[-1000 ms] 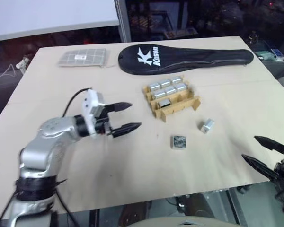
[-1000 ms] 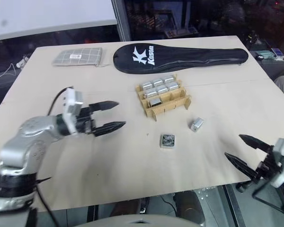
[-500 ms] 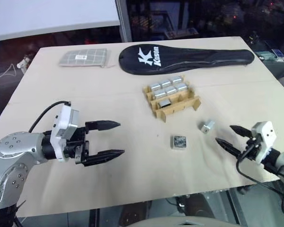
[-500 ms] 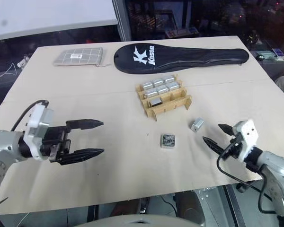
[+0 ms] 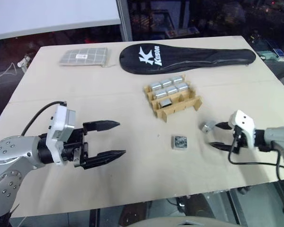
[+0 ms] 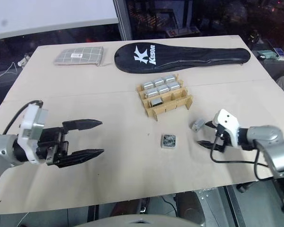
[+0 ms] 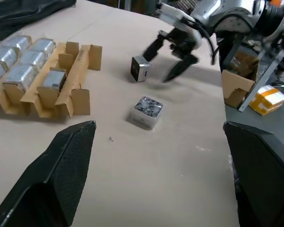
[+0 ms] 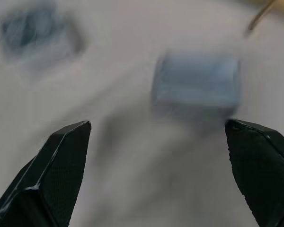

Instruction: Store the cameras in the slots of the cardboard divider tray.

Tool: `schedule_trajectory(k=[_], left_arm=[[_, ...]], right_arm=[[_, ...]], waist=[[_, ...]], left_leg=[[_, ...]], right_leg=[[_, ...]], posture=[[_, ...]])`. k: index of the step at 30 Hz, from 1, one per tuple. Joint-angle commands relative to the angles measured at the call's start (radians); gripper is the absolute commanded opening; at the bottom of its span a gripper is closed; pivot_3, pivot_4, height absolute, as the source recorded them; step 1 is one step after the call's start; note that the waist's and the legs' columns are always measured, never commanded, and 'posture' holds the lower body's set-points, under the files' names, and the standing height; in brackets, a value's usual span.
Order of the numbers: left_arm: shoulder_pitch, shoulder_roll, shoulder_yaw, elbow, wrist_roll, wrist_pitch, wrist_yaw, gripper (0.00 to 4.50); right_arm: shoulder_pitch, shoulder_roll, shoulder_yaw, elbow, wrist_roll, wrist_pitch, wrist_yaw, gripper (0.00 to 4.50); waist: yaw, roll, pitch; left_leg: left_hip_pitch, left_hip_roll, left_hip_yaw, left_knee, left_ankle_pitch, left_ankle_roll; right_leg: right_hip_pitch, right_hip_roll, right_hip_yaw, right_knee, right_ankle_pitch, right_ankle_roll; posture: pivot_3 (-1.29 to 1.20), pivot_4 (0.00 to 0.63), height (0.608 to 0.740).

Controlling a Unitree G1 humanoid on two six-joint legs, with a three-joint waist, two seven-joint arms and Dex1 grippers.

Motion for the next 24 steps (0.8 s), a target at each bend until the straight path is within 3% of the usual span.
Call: schedule_trajectory(k=[1,5,13,24], left_arm=[[0.009,0.007,0.029,-0.036,-0.022,-0.006,0.012,4.46],[0.021,0.002,0.034,-0.049,-0.029,-0.007,0.023,4.46],[0.037,0.006,0.044,-0.064,-0.044,-0.008,0.043,4.46],[0.086,-0.004,0.055,-0.079,-0.037,-0.027,0.042,4.46]], right_arm=[[-0.12,-0.063,0.051,0.052,-0.071,-0.095,0.128,4.5],[-0.294,-0.075,0.17,0.193,-0.236,-0.283,0.22,4.5],[-0.621,0.053,0.349,0.489,-0.453,-0.686,0.324,4.5],[-0.752,0.132,0.436,0.538,-0.512,-0.902,0.449,4.5]], waist=[[-0.006,0.0,0.0],[-0.009,0.0,0.0],[-0.02,0.0,0.001],[-0.021,0.0,0.001]], left_leg=[[0.0,0.001,0.001,0.0,0.0,0.0],[0.001,0.002,0.0,-0.001,0.0,0.0],[-0.001,0.001,0.0,-0.001,0.0,0.0],[-0.001,0.001,-0.004,-0.002,0.0,-0.001]], right_leg=[[0.0,0.001,0.0,0.0,0.0,0.0],[0.0,0.002,-0.001,0.0,0.0,0.0],[-0.002,0.001,-0.001,0.0,0.002,-0.003],[-0.002,0.0,-0.001,0.0,0.003,-0.004]], posture=[[0.0,0.15,0.74],[0.0,0.15,0.74],[0.0,0.15,0.74],[0.0,0.15,0.74]])
